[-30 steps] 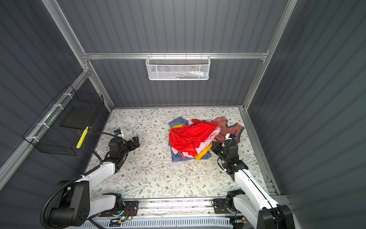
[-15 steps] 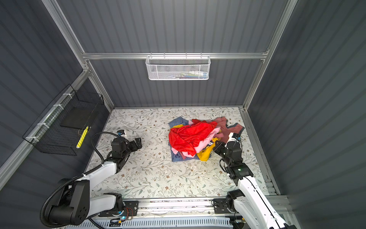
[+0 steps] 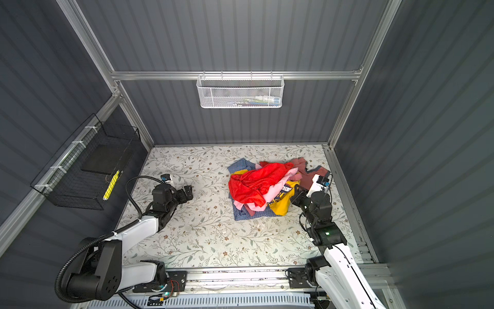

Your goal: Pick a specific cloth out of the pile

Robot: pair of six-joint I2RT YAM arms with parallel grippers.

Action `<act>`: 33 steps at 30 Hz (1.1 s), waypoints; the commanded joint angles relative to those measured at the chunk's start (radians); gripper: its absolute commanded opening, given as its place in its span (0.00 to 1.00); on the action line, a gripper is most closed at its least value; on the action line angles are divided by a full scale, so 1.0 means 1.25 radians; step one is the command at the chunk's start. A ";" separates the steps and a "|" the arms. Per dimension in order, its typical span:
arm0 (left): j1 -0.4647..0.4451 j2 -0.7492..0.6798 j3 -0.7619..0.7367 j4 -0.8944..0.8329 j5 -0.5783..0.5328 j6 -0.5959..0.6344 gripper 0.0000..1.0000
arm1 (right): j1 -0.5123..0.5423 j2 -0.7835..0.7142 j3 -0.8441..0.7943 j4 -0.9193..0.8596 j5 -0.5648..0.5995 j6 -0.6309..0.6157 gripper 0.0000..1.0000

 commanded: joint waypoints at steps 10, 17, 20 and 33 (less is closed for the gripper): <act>-0.020 0.017 0.050 -0.073 -0.032 0.006 1.00 | 0.025 -0.024 0.029 0.174 0.010 -0.104 0.00; -0.034 0.033 0.070 -0.093 -0.018 0.017 1.00 | 0.033 0.034 0.113 0.148 -0.040 -0.176 0.00; -0.038 0.042 0.076 -0.087 -0.013 0.016 1.00 | 0.038 0.082 0.159 0.120 -0.077 -0.191 0.00; -0.053 0.068 0.083 -0.083 -0.002 0.027 1.00 | 0.130 0.311 0.304 0.023 -0.154 -0.269 0.00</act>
